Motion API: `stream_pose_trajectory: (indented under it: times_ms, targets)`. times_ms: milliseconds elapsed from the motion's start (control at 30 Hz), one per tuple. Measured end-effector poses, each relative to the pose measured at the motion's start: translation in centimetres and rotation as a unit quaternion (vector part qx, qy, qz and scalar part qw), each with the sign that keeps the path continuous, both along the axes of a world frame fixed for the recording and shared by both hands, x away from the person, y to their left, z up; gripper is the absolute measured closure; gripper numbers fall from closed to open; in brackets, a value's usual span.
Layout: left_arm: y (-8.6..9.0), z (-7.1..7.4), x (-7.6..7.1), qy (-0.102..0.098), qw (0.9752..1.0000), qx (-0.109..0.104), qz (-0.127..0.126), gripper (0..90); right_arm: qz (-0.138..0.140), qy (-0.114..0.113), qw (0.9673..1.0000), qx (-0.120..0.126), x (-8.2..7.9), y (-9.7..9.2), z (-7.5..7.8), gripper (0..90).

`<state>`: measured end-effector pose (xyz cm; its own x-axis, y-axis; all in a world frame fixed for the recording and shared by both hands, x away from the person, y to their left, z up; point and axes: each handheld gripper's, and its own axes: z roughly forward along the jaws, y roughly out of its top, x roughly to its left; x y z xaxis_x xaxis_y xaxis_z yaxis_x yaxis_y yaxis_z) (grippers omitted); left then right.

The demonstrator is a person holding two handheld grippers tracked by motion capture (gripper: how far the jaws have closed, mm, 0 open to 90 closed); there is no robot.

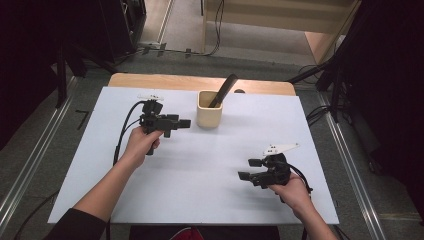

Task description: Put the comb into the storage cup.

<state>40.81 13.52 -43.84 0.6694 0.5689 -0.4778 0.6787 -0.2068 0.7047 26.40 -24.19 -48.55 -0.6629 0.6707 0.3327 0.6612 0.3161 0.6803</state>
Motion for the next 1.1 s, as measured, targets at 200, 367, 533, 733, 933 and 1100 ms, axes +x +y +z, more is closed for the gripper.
stream_pose_trajectory:
  times_ms: [200, 367, 533, 733, 933, 1100]
  targets:
    - [0.5, 0.1, -1.5, -0.001, 0.9999, 0.000, -0.012, 23.9, -0.002, 0.000, 1.0000, 0.001, 0.1, -0.1, 0.0, 24.8]
    - [0.8, 0.0, -2.8, -0.003, 0.9997, 0.010, -0.023, 23.9, -0.004, 0.002, 1.0000, 0.000, 0.1, -0.2, -0.1, 24.8]
    - [1.0, 0.0, -3.9, -0.004, 0.9994, 0.015, -0.032, 23.9, -0.007, 0.002, 1.0000, -0.001, 0.2, -0.4, -0.1, 24.8]
    - [1.4, -0.2, -4.9, -0.005, 0.9992, 0.019, -0.035, 23.9, -0.009, 0.001, 1.0000, -0.002, 0.2, -0.4, -0.2, 24.8]
    - [1.8, -0.4, -6.2, -0.009, 0.9987, 0.028, -0.042, 23.9, -0.013, 0.003, 0.9999, 0.000, 0.3, -0.6, -0.3, 24.5]
    - [2.1, -0.5, -7.0, -0.011, 0.9983, 0.035, -0.045, 23.9, -0.014, 0.005, 0.9999, 0.001, 0.3, -0.8, -0.3, 24.2]
